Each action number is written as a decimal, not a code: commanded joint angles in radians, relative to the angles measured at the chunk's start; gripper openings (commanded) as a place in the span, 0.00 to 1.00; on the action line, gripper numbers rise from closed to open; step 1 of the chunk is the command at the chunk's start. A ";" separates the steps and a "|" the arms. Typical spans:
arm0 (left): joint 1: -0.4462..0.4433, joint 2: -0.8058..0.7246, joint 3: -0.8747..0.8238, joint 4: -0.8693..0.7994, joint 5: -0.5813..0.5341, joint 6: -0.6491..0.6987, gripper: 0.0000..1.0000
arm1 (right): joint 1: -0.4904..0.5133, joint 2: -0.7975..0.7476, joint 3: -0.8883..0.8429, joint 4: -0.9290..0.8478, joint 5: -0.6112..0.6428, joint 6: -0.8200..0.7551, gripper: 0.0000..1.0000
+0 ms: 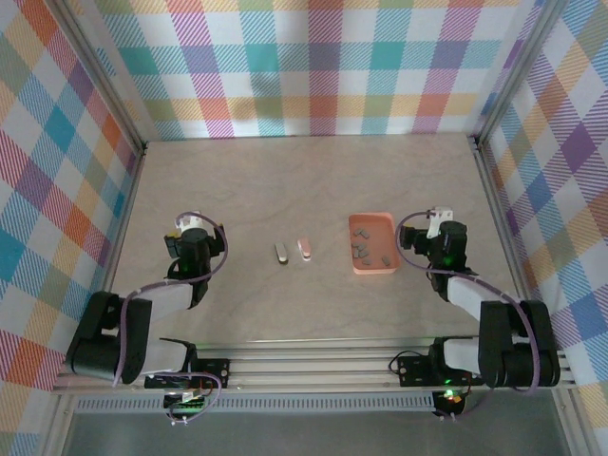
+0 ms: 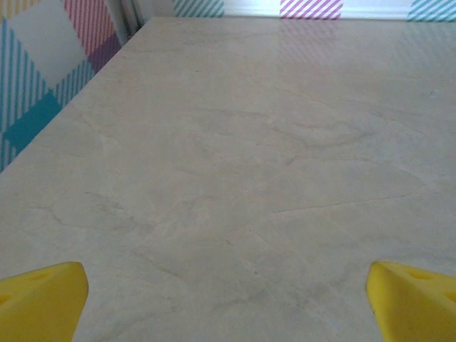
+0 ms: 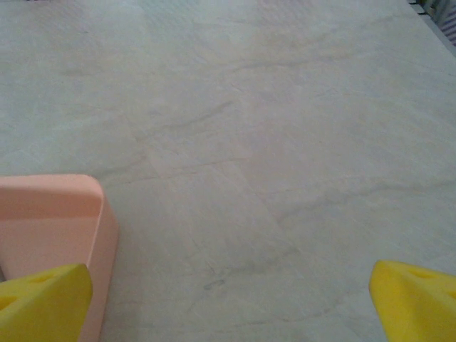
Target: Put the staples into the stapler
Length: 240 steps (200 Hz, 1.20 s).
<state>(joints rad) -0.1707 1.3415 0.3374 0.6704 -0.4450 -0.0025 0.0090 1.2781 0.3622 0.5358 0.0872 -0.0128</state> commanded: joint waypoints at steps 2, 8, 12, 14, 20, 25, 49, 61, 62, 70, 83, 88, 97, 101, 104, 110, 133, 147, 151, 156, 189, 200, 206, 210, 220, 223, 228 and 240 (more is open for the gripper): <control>0.029 0.082 -0.016 0.202 0.083 0.009 1.00 | -0.014 0.037 0.015 0.122 -0.068 -0.010 0.99; 0.032 0.115 -0.025 0.246 0.095 0.008 1.00 | -0.014 0.047 0.019 0.125 -0.073 -0.008 0.99; 0.033 0.138 -0.033 0.286 0.101 0.008 1.00 | -0.015 0.047 0.024 0.115 -0.076 -0.007 0.99; 0.035 0.152 -0.038 0.312 0.102 0.008 1.00 | -0.016 0.047 0.024 0.115 -0.079 -0.007 0.99; 0.040 0.169 -0.039 0.324 0.116 0.010 1.00 | -0.015 0.052 0.022 0.127 -0.084 -0.004 0.99; 0.048 0.159 -0.032 0.289 0.129 0.004 1.00 | -0.015 0.050 0.018 0.133 -0.093 0.001 0.99; 0.085 0.223 0.029 0.232 0.200 -0.009 1.00 | -0.015 0.104 -0.017 0.289 -0.162 0.013 0.99; 0.083 0.217 0.069 0.163 0.201 -0.009 1.00 | -0.016 0.143 -0.021 0.328 -0.148 0.019 0.99; 0.083 0.218 0.065 0.172 0.199 -0.007 1.00 | -0.016 0.147 -0.021 0.330 -0.149 0.019 0.99; 0.084 0.212 0.057 0.164 0.165 -0.028 1.00 | -0.016 0.175 -0.028 0.370 -0.160 0.013 0.99; 0.085 0.213 0.056 0.172 0.164 -0.028 1.00 | -0.015 0.249 -0.038 0.453 -0.187 0.006 0.99; 0.085 0.211 0.057 0.169 0.162 -0.030 1.00 | -0.015 0.270 -0.031 0.478 -0.195 0.004 0.99; 0.085 0.214 0.056 0.170 0.162 -0.029 1.00 | -0.014 0.243 0.002 0.364 -0.210 -0.009 0.99; 0.085 0.212 0.056 0.168 0.162 -0.029 1.00 | -0.015 0.246 0.011 0.351 -0.219 -0.010 0.99; 0.085 0.215 0.056 0.174 0.162 -0.028 1.00 | -0.014 0.255 0.013 0.364 -0.227 -0.011 0.99; 0.084 0.215 0.056 0.172 0.161 -0.029 1.00 | -0.014 0.265 0.024 0.357 -0.242 -0.016 0.99; 0.081 0.215 0.059 0.168 0.158 -0.025 1.00 | -0.023 0.256 0.049 0.291 -0.208 0.011 0.99; 0.079 0.215 0.062 0.164 0.156 -0.021 1.00 | -0.025 0.260 0.056 0.282 -0.184 0.020 0.99; 0.077 0.216 0.064 0.160 0.154 -0.019 1.00 | -0.025 0.260 0.055 0.285 -0.182 0.021 0.99; 0.076 0.216 0.064 0.160 0.152 -0.018 1.00 | -0.026 0.262 0.052 0.291 -0.183 0.023 0.99; 0.075 0.216 0.064 0.160 0.151 -0.018 1.00 | -0.025 0.258 0.051 0.289 -0.176 0.021 0.99; 0.074 0.216 0.065 0.161 0.151 -0.018 1.00 | -0.025 0.257 0.052 0.289 -0.176 0.021 0.99; 0.074 0.216 0.065 0.160 0.151 -0.018 1.00 | -0.025 0.257 0.052 0.289 -0.176 0.021 0.99; 0.074 0.216 0.064 0.160 0.152 -0.018 1.00 | -0.025 0.257 0.052 0.289 -0.176 0.021 0.99; 0.073 0.216 0.064 0.161 0.151 -0.019 1.00 | -0.026 0.257 0.052 0.288 -0.176 0.021 0.99; 0.073 0.216 0.064 0.161 0.152 -0.019 1.00 | -0.026 0.257 0.051 0.289 -0.176 0.021 0.99; 0.074 0.216 0.064 0.160 0.152 -0.018 1.00 | -0.026 0.257 0.052 0.289 -0.176 0.021 0.99; 0.074 0.216 0.065 0.160 0.151 -0.018 1.00 | -0.025 0.257 0.052 0.289 -0.176 0.021 0.99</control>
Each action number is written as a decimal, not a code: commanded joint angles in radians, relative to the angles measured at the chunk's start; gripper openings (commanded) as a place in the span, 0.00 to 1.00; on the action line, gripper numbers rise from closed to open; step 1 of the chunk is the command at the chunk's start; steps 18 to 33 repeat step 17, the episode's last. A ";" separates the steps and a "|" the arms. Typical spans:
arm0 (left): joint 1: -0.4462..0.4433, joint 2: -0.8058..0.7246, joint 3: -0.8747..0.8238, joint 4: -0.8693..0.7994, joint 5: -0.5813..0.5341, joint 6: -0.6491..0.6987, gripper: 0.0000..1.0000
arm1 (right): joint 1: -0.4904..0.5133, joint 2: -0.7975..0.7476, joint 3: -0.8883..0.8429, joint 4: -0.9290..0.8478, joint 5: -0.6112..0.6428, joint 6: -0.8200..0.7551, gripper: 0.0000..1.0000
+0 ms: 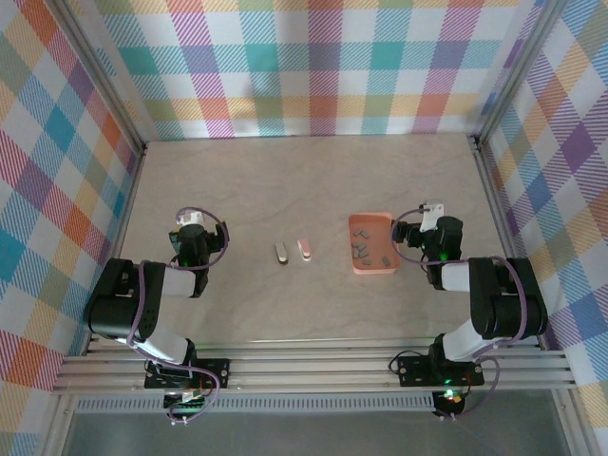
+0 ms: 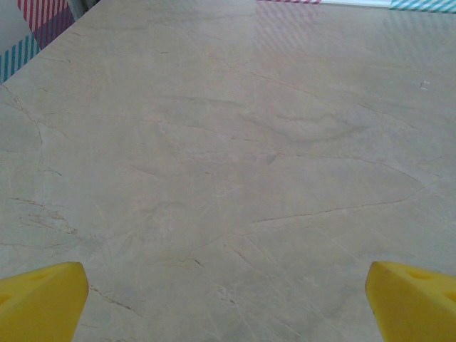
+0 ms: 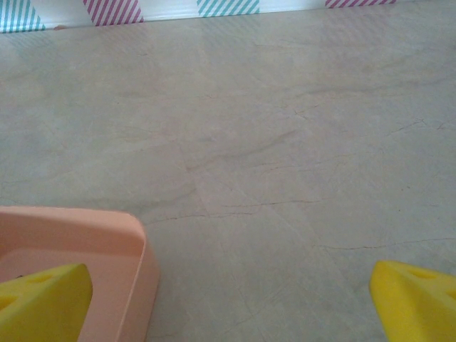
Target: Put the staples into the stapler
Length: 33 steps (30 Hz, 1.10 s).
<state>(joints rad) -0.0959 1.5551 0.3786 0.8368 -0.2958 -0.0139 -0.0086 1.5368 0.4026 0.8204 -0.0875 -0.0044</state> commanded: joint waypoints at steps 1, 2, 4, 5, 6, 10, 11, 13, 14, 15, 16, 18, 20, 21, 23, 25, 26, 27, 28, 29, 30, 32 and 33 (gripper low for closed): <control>-0.002 0.003 0.023 -0.007 0.001 -0.007 1.00 | -0.008 -0.001 0.012 0.005 -0.001 0.012 0.99; -0.001 0.002 0.023 -0.007 0.002 -0.006 1.00 | -0.008 -0.001 0.012 0.005 -0.002 0.013 0.99; -0.001 0.003 0.023 -0.006 0.003 -0.007 1.00 | -0.007 -0.001 0.012 0.005 -0.001 0.013 0.99; -0.001 0.002 0.023 -0.006 0.002 -0.007 1.00 | -0.008 -0.001 0.012 0.005 -0.001 0.013 0.99; 0.000 0.002 0.023 -0.006 0.003 -0.006 1.00 | -0.008 -0.001 0.011 0.004 -0.001 0.013 0.99; -0.001 0.002 0.024 -0.006 0.002 -0.007 1.00 | -0.007 -0.001 0.011 0.005 -0.001 0.013 0.99; -0.001 0.002 0.024 -0.007 0.001 -0.006 1.00 | -0.007 -0.001 0.012 0.005 -0.001 0.014 0.99; -0.001 0.003 0.027 -0.010 0.002 -0.006 1.00 | -0.008 -0.001 0.011 0.004 -0.001 0.012 0.99; -0.001 0.002 0.025 -0.009 0.003 -0.006 1.00 | -0.008 -0.002 0.011 0.004 -0.001 0.013 0.99; -0.001 0.004 0.023 -0.005 0.003 -0.005 1.00 | -0.008 -0.001 0.012 0.005 -0.001 0.013 0.99; -0.001 0.002 0.023 -0.007 0.004 -0.006 1.00 | -0.008 -0.002 0.012 0.005 -0.001 0.013 0.99; -0.002 0.002 0.024 -0.006 0.004 -0.006 1.00 | -0.008 -0.001 0.012 0.005 -0.001 0.013 0.99; -0.002 0.002 0.024 -0.006 0.004 -0.006 1.00 | -0.008 -0.001 0.012 0.005 -0.001 0.013 0.99; -0.002 0.002 0.024 -0.006 0.004 -0.006 1.00 | -0.008 -0.001 0.012 0.005 -0.001 0.013 0.99; -0.002 0.002 0.024 -0.006 0.004 -0.006 1.00 | -0.008 -0.001 0.012 0.005 -0.001 0.013 0.99; -0.002 0.002 0.024 -0.006 0.004 -0.006 1.00 | -0.008 -0.001 0.012 0.005 -0.001 0.013 0.99; -0.002 0.002 0.024 -0.006 0.004 -0.006 1.00 | -0.008 -0.001 0.012 0.005 -0.001 0.013 0.99; -0.002 0.002 0.024 -0.006 0.004 -0.006 1.00 | -0.008 -0.001 0.012 0.005 -0.001 0.013 0.99; -0.002 0.002 0.024 -0.006 0.004 -0.006 1.00 | -0.008 -0.001 0.012 0.005 -0.001 0.013 0.99; -0.002 0.002 0.024 -0.006 0.004 -0.006 1.00 | -0.008 -0.001 0.012 0.005 -0.001 0.013 0.99; -0.002 0.002 0.024 -0.006 0.004 -0.006 1.00 | -0.008 -0.001 0.012 0.005 -0.001 0.013 0.99; -0.002 0.002 0.024 -0.006 0.004 -0.006 1.00 | -0.008 -0.001 0.012 0.005 -0.001 0.013 0.99; -0.002 0.002 0.024 -0.006 0.004 -0.006 1.00 | -0.008 -0.001 0.012 0.005 -0.001 0.013 0.99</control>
